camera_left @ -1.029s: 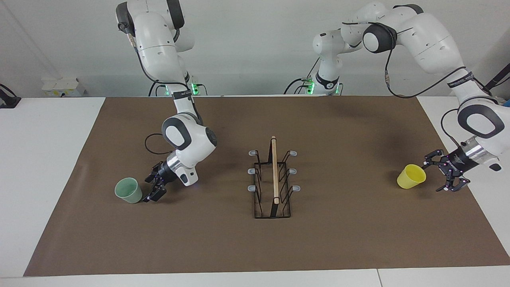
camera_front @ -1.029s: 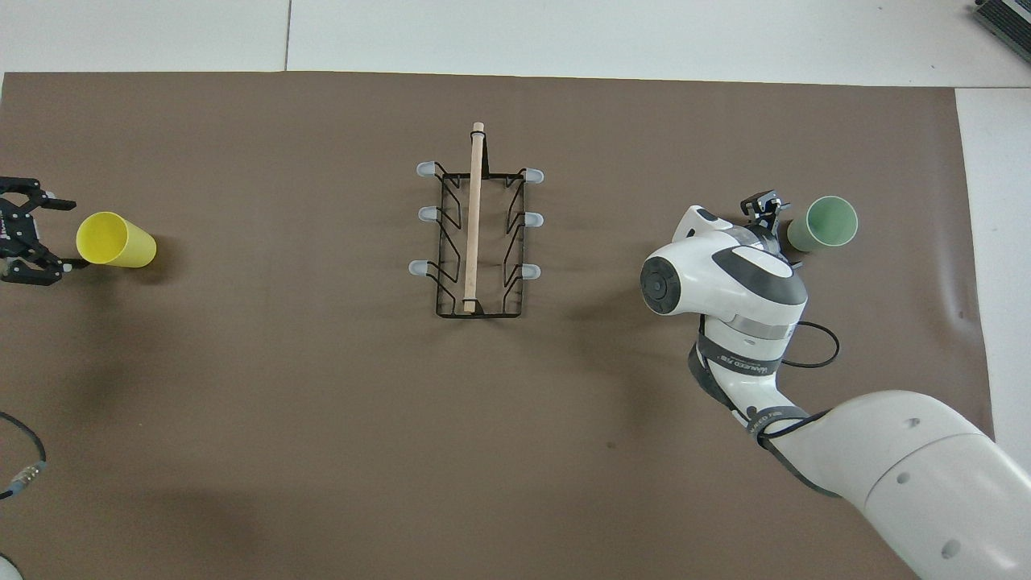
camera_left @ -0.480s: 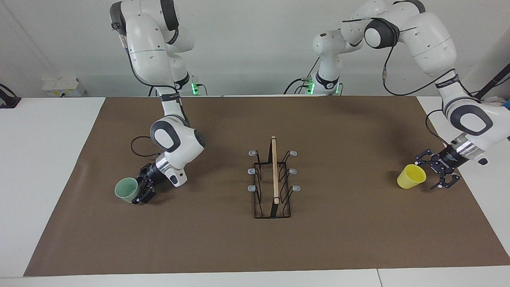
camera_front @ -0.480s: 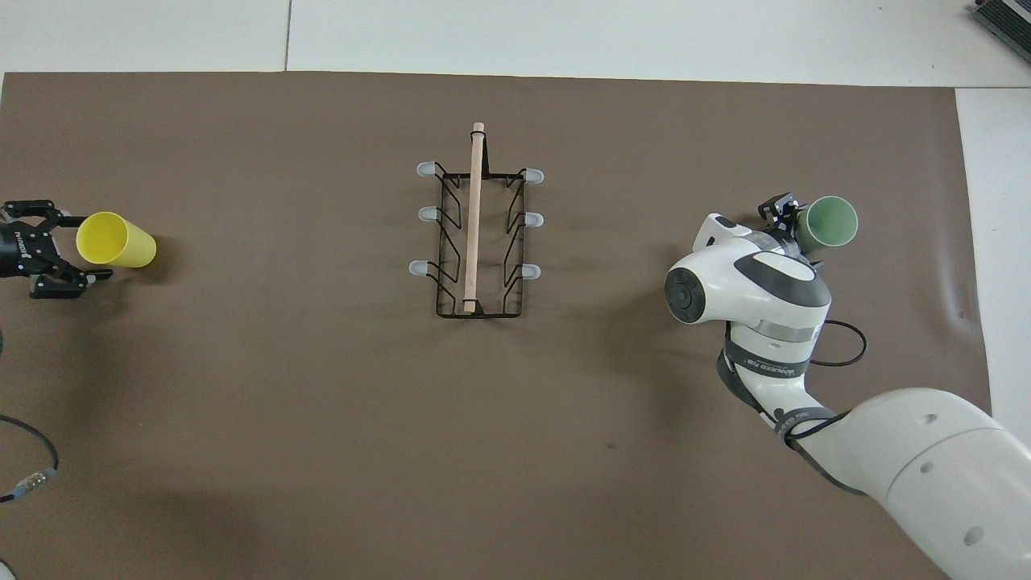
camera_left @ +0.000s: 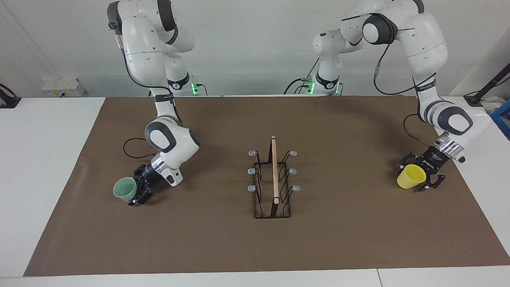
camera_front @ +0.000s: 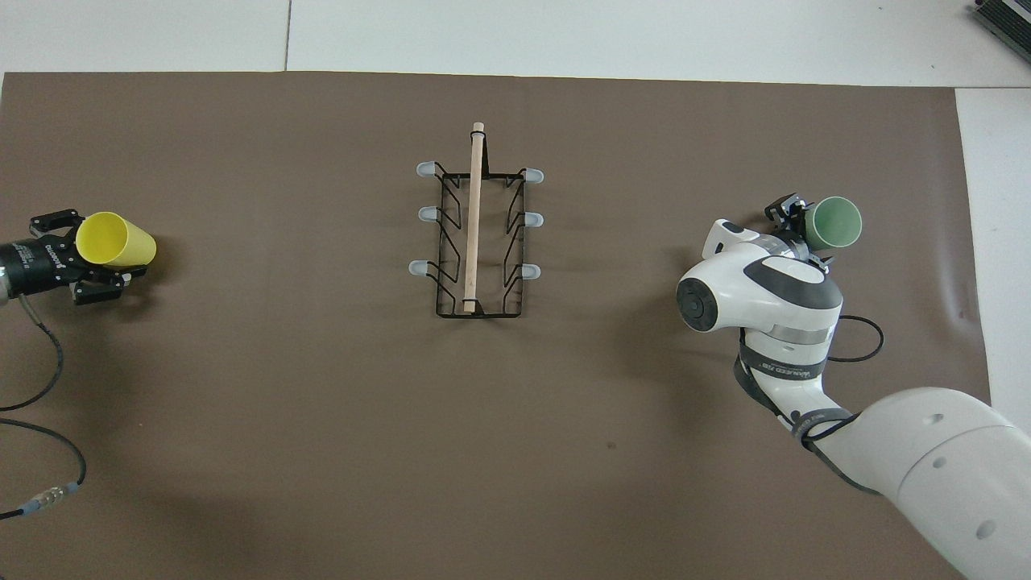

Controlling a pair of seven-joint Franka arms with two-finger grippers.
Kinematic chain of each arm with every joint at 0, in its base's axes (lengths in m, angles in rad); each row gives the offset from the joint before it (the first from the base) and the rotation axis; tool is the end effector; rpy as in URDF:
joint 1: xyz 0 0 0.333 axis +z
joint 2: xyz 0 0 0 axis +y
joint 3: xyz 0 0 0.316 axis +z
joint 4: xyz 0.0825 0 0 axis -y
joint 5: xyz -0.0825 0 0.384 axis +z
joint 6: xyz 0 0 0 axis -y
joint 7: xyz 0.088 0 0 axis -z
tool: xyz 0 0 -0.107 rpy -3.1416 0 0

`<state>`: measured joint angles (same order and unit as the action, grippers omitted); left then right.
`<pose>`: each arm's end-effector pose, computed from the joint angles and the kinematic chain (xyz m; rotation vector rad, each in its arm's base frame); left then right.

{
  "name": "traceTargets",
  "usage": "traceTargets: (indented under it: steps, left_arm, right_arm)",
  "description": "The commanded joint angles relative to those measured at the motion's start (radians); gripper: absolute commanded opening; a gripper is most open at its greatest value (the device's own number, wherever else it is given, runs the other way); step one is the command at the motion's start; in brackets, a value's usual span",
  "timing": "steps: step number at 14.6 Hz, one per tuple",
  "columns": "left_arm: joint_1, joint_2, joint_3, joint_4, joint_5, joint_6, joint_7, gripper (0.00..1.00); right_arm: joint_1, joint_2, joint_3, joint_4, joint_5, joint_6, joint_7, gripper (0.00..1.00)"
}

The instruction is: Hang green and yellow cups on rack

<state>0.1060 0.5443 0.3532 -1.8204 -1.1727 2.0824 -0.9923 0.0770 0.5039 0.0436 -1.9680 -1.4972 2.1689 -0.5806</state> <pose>0.6005 0.2273 0.2496 1.1517 2.1313 -0.4649 0.6084 0.0339 0.2135 1.3020 1.6929 -0.5329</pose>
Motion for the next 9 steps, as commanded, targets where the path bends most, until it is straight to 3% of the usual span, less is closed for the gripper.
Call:
traceTargets:
  steps: [1, 2, 3, 7, 9]
  left_arm:
    - [-0.029, -0.041, 0.004, -0.053, -0.041, 0.045, 0.023, 1.0]
    - [-0.028, -0.041, 0.004, -0.053, -0.053, 0.044, 0.026, 1.0]
    - [-0.031, -0.041, 0.004, -0.053, -0.054, 0.045, 0.029, 1.0]
    - [-0.045, -0.043, 0.003, -0.053, -0.056, 0.05, 0.066, 1.0]
    - [-0.052, -0.043, 0.004, -0.054, -0.056, 0.054, 0.083, 1.0]
  right_arm:
    - [-0.025, -0.027, 0.01, -0.034, -0.043, 0.029, 0.013, 0.22]
    - [-0.025, -0.027, 0.01, -0.034, -0.043, 0.029, 0.012, 0.04]
    - [-0.025, -0.027, 0.01, -0.032, -0.043, 0.029, 0.01, 0.0]
    - [-0.013, -0.03, 0.013, -0.009, -0.021, 0.017, 0.002, 0.0]
    - [-0.017, -0.053, 0.018, -0.002, 0.053, 0.028, -0.016, 0.0]
